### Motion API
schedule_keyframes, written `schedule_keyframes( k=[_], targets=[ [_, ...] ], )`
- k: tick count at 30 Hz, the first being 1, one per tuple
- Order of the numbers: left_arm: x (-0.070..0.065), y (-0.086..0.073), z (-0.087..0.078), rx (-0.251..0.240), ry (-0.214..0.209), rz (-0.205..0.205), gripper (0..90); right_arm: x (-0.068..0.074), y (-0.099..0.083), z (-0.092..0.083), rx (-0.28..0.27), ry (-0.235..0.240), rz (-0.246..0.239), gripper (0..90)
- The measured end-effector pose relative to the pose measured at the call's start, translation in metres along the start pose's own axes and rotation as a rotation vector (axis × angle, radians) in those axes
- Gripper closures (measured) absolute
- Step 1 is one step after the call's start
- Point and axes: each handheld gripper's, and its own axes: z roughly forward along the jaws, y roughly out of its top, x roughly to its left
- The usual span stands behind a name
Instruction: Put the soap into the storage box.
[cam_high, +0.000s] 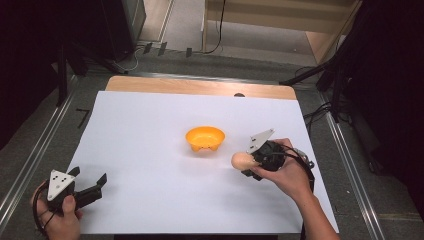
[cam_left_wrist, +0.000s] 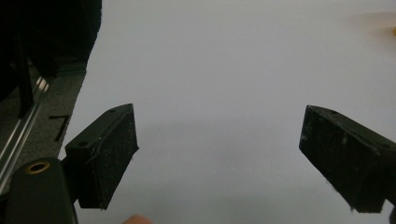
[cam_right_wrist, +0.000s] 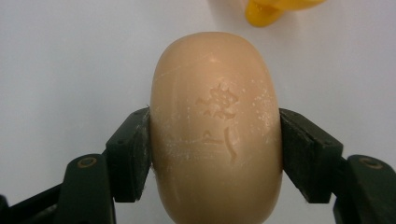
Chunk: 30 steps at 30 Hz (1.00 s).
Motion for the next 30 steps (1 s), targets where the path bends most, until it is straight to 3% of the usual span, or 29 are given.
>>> schedule_keyframes(
  k=[9,14,30],
  targets=[
    [0.001,0.001,0.002,-0.003,-0.003,0.0,11.6,-0.007,0.017,-0.001,-0.023,0.021,-0.014,32.7],
    [0.002,0.002,0.003,-0.001,-0.008,-0.005,11.3,-0.013,0.031,0.002,-0.02,0.021,-0.053,32.7],
    [0.003,0.003,0.005,0.004,-0.013,-0.014,11.3,-0.029,0.061,0.012,-0.031,0.035,-0.102,32.7]
  ],
)
